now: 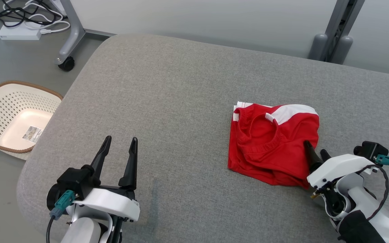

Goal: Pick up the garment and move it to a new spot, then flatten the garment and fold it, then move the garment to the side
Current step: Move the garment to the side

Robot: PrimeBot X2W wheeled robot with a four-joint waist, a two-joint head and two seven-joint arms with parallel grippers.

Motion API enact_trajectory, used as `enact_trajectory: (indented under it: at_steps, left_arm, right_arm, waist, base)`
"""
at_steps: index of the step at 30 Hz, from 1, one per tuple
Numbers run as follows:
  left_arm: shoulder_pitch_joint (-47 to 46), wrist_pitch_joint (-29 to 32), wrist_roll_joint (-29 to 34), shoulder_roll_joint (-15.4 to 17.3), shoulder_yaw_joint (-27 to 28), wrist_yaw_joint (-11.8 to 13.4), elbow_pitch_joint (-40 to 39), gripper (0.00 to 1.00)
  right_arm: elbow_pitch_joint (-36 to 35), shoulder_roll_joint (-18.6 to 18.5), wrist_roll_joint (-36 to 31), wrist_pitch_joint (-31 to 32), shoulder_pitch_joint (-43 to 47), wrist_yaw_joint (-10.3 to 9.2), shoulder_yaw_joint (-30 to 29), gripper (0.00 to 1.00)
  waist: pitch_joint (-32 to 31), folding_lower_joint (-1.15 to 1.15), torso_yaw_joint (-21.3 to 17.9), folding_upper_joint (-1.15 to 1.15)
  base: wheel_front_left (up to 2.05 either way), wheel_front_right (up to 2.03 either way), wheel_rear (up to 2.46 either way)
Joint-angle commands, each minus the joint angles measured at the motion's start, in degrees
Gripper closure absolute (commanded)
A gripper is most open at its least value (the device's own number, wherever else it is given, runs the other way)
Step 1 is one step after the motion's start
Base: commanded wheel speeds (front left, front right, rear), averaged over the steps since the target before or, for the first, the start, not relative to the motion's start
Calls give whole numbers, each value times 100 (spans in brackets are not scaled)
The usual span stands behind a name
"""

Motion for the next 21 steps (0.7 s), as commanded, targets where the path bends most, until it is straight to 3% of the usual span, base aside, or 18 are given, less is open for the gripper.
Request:
enact_trajectory:
  at_steps: [1,9,10,12,14,15,21]
  left_arm:
    - [-36,-20,-4,31,1,4,14,0]
    - [-68,-26,3,24,0,-2,21,0]
    - [-73,-27,4,24,-1,-4,23,0]
    - [-91,-28,9,24,-6,-9,30,0]
    - [-103,-29,14,28,-13,-15,43,0]
    - [-107,-28,18,34,-13,-15,51,0]
    - [-80,-31,26,57,-8,8,62,0]
  right_arm:
    - [31,20,74,60,-2,2,24,0]
    - [-10,162,342,245,-71,2,84,0]
    - [-33,176,396,262,-71,2,92,9]
    - [-57,179,437,270,-101,2,130,58]
    - [-60,185,476,223,-122,2,173,92]
    - [-71,187,477,202,-127,2,200,100]
    - [-134,107,502,25,-122,2,340,100]
  waist:
    - [3,0,10,0]
    - [41,0,35,0]
    - [48,0,37,0]
    - [58,0,42,0]
    - [57,0,52,0]
    - [51,0,57,0]
    - [-15,0,50,0]
  base:
    - [0,0,0]
    - [0,0,0]
    - [0,0,0]
    - [0,0,0]
    - [0,0,0]
    - [0,0,0]
    - [0,0,0]
